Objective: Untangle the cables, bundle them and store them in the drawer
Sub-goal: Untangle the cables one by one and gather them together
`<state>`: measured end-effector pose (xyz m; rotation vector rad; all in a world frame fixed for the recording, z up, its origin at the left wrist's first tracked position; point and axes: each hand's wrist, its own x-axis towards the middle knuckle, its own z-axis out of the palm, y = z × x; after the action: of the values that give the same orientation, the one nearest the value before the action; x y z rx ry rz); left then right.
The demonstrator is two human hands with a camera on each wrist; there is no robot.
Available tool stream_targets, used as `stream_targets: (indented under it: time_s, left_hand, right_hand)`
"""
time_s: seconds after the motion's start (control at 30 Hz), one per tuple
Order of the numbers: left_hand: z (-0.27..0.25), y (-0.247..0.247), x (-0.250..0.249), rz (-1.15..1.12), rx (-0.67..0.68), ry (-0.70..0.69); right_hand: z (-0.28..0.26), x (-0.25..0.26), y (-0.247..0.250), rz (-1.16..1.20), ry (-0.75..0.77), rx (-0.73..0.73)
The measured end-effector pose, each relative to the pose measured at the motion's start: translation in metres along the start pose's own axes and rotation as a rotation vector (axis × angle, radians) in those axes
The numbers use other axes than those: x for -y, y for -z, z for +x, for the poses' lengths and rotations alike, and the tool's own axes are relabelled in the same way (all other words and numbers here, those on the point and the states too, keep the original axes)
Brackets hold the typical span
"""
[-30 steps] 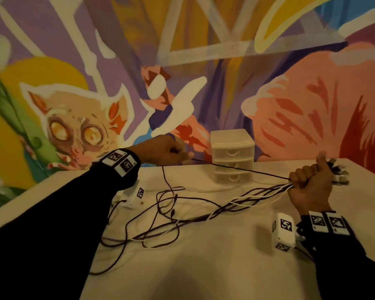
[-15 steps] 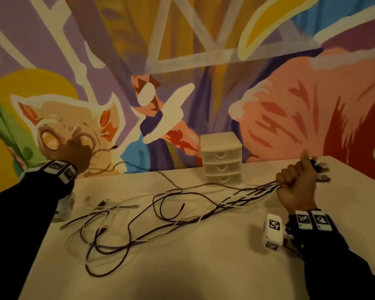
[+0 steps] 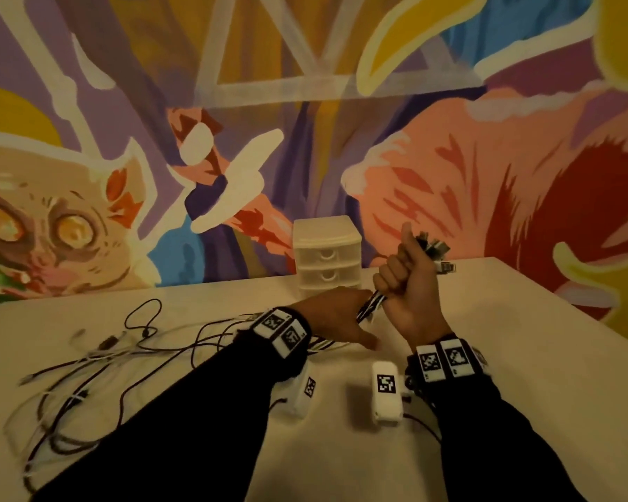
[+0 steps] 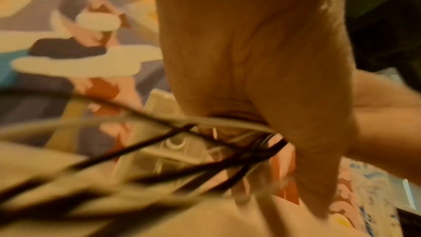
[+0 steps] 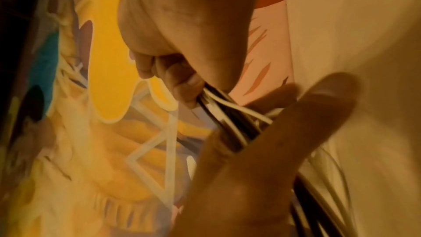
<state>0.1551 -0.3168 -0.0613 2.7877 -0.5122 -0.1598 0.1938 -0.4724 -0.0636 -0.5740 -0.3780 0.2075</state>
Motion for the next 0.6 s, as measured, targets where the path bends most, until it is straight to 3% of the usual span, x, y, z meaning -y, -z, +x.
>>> stream_targets:
  time_s: [0.1, 0.2, 0.3, 0.4, 0.5, 0.6]
  left_hand:
    - [0.005, -0.008, 0.006, -0.264, 0.034, 0.024]
    - [-0.016, 0.006, 0.029, -0.200, 0.007, 0.117]
    - [-0.063, 0.031, 0.083, -0.104, 0.006, 0.326]
    - [-0.110, 0.049, 0.133, -0.175, -0.092, 0.515]
    - [-0.129, 0.050, 0.154, -0.120, -0.310, 0.641]
    - [-0.130, 0.044, 0.164, 0.008, -0.453, 0.575]
  right_hand:
    - [0.004, 0.008, 0.008, -0.010, 0.020, -0.050]
    - [0.010, 0.017, 0.030, 0.002, 0.053, -0.256]
    - [0.016, 0.035, 0.059, 0.004, 0.116, -0.483]
    - [0.014, 0.043, 0.078, -0.077, 0.161, -0.678]
    - [0.017, 0.027, 0.064, -0.377, 0.183, -0.678]
    - [0.013, 0.012, 0.027, -0.913, 0.132, -0.451]
